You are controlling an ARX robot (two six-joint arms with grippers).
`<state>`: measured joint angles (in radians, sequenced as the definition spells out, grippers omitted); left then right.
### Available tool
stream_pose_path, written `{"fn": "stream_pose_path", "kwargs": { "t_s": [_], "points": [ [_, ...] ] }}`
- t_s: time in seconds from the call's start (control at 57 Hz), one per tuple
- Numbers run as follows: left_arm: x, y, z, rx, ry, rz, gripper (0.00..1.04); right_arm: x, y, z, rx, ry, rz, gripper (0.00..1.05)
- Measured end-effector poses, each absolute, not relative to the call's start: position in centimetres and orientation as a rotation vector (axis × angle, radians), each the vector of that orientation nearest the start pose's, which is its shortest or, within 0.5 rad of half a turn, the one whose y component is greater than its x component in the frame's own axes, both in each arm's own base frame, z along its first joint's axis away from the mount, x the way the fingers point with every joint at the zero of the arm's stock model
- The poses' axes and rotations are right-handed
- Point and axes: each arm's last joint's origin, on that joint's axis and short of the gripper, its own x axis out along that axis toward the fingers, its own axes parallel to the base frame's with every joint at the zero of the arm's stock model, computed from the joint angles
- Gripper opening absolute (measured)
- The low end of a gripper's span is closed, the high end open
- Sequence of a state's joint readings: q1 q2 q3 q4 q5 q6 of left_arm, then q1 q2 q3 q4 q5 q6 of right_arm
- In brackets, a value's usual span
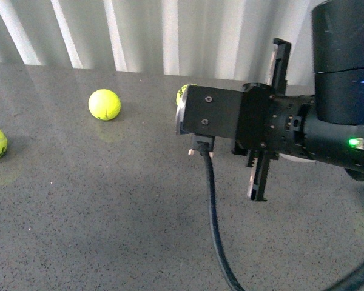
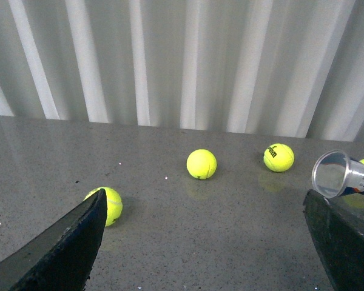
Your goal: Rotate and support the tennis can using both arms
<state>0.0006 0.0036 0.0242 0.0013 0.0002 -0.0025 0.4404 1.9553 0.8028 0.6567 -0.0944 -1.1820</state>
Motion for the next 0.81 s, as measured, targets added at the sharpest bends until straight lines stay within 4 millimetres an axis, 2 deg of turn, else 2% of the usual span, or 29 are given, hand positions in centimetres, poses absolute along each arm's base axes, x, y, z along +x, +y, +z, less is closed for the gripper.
{"fn": "stream_pose_path", "kwargs": {
  "t_s": [0.228, 0.351, 0.456, 0.737, 0.754, 0.807],
  "points": [
    [9.6, 0.0, 17.2, -0.002, -0.022, 0.000, 0.98, 34.1, 19.3, 8.7, -1.170, 0.159, 0.842, 0.06],
    [9.6, 0.0, 17.2, -0.002, -0.022, 0.000, 0.98, 34.4, 20.6, 8.0, -1.152, 0.202, 0.879, 0.06],
    [9.6, 0.0, 17.2, -0.002, -0.022, 0.000, 0.98, 34.5, 20.9, 7.2, -1.180, 0.231, 0.880, 0.06],
    [9.6, 0.0, 17.2, -0.002, -0.022, 0.000, 0.98, 34.6, 20.2, 5.4, -1.214, 0.287, 0.881, 0.06],
    [9.6, 0.0, 17.2, -0.002, -0.022, 0.000, 0.98, 34.6, 20.2, 5.4, -1.213, 0.281, 0.879, 0.06],
    [9.6, 0.0, 17.2, -0.002, -0.022, 0.000, 0.98, 34.6, 20.1, 5.4, -1.210, 0.278, 0.881, 0.16]
  ]
}}
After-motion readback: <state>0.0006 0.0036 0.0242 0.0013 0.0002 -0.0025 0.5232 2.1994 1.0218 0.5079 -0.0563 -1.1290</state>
